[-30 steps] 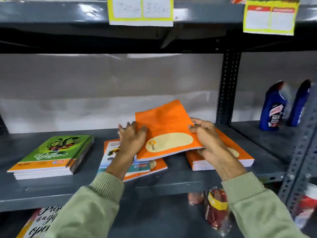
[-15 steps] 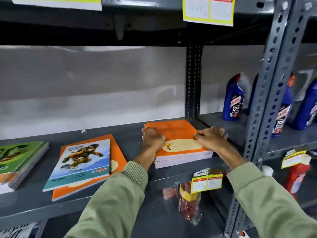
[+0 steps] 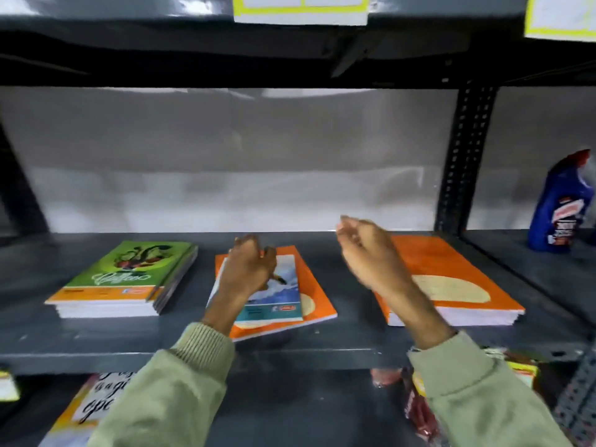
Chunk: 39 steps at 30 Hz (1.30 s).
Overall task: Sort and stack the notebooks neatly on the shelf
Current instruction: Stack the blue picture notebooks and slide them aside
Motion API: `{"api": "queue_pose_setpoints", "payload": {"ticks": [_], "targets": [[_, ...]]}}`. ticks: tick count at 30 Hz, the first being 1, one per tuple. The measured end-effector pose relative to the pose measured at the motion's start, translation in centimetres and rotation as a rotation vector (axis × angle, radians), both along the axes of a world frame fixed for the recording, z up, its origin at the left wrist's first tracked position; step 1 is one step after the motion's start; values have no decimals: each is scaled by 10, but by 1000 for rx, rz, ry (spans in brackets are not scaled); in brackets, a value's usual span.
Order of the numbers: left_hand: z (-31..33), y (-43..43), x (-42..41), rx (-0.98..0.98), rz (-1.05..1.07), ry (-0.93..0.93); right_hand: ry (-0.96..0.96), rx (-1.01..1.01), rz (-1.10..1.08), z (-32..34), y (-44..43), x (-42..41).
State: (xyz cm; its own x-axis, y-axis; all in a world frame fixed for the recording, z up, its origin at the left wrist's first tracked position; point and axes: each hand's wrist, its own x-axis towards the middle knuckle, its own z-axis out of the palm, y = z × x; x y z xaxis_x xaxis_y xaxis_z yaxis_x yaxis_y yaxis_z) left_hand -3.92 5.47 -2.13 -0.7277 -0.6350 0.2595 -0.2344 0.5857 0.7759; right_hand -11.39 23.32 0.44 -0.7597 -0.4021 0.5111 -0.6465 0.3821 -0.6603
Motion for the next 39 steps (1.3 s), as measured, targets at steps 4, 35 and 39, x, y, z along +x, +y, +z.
{"api": "queue_pose_setpoints", "payload": {"ticks": [4, 35, 39], "targets": [[-25, -45, 36, -143, 124, -223, -229, 226, 90, -29, -62, 23], [3, -250, 143, 280, 109, 123, -695, -266, 246, -12, -284, 141], [-1, -248, 144, 23, 83, -190, -672, -135, 210, -32, -282, 132]]}}
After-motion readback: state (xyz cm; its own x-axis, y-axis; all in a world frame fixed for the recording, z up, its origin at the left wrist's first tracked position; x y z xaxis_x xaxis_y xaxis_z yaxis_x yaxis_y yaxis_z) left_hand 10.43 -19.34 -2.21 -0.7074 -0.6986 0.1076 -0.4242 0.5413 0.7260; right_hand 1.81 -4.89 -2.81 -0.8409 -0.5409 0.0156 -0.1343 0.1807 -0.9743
